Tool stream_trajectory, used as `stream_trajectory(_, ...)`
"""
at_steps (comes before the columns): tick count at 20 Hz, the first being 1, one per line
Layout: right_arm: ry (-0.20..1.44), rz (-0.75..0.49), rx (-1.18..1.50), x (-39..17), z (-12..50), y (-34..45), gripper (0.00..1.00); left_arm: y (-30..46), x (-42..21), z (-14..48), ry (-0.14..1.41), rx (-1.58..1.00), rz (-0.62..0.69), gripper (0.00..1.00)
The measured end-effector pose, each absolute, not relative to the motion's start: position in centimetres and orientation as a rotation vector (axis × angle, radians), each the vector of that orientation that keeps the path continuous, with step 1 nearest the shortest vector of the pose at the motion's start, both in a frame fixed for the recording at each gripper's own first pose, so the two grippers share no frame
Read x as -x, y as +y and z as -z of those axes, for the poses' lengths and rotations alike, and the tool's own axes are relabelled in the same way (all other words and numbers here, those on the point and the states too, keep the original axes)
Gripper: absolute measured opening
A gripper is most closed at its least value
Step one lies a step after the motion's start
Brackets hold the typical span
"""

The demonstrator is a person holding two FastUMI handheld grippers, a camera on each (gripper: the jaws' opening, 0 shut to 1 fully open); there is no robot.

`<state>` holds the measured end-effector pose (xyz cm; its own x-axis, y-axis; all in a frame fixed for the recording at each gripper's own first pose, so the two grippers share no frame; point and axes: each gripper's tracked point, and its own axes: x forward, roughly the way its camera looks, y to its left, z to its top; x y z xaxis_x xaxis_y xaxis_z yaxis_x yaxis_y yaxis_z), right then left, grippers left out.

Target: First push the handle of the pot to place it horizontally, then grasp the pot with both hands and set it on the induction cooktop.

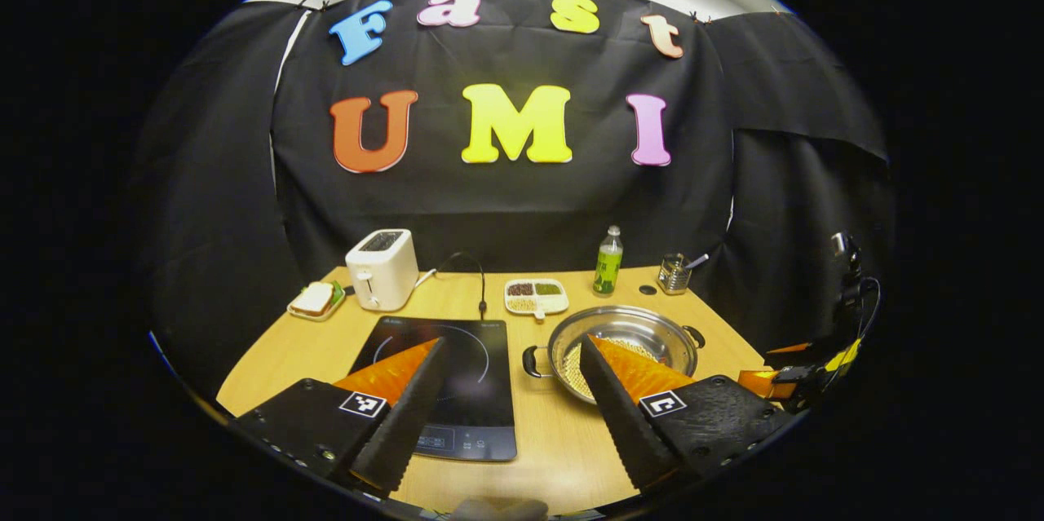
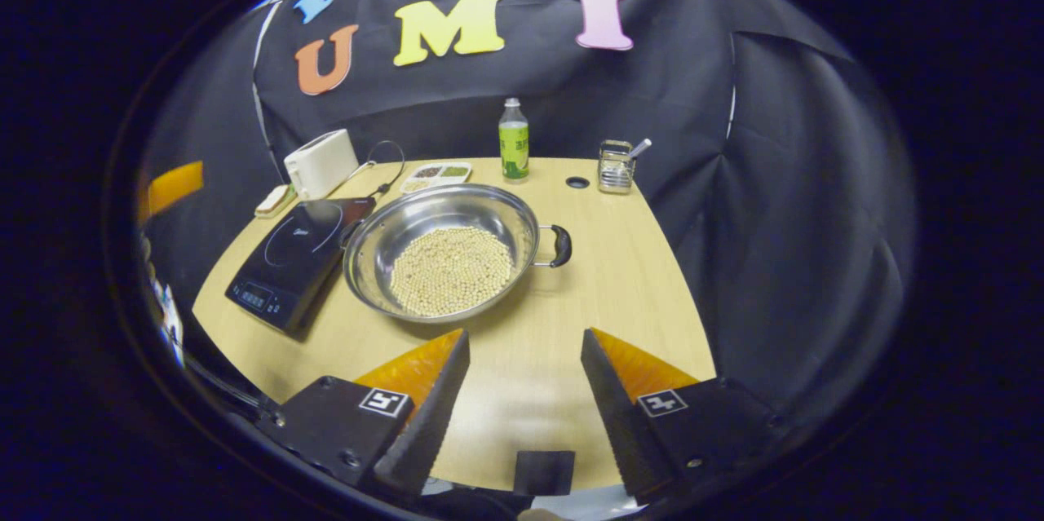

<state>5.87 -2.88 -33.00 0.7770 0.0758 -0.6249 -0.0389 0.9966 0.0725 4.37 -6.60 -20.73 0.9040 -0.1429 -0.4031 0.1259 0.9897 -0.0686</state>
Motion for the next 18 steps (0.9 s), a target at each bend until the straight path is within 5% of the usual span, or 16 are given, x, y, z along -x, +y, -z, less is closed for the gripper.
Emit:
stream_trajectory(1,0.683,-0.061,-0.075,-6.8,33.3,-2.8,0.95,-7.0,-5.1,22.1,0.441,0.040,0.142,0.97)
stream_trajectory(18,0.819,-0.105,-0.027,-23.6,39.2,-4.6,0.96,-12.4,-17.0,38.1,0.777,0.084,0.098,0.96)
